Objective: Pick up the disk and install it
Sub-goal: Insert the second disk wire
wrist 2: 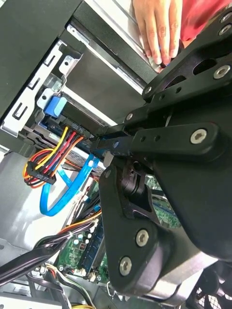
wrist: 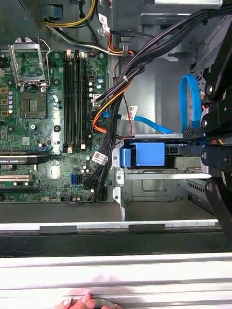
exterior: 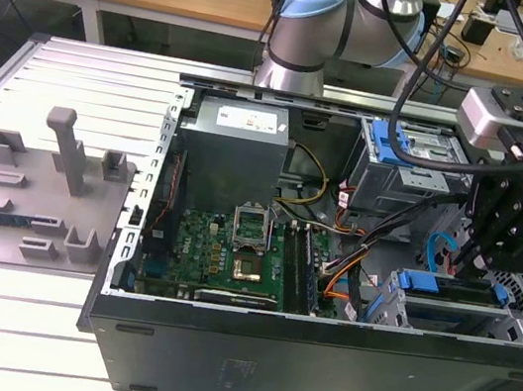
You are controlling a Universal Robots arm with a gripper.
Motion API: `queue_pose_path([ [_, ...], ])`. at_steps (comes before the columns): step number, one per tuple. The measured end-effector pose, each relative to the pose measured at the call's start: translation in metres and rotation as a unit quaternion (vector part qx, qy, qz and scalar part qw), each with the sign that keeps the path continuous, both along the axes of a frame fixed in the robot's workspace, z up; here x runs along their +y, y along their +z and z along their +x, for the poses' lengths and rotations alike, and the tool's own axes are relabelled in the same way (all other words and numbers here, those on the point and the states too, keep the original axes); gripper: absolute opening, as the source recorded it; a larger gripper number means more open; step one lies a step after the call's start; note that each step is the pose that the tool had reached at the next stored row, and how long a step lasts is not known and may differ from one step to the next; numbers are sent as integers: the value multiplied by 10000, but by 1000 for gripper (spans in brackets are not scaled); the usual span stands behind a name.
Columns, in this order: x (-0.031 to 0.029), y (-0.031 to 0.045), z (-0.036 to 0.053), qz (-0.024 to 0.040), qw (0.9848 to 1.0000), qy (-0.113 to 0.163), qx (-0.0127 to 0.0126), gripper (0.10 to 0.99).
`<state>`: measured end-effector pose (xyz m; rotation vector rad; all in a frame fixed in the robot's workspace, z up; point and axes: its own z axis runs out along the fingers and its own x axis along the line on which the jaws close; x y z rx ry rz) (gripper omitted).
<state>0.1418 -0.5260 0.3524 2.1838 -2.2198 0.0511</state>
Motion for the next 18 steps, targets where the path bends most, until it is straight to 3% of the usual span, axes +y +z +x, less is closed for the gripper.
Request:
queue_pose_path([
  [18,0,-77,14,0,10000,60,0,161],
])
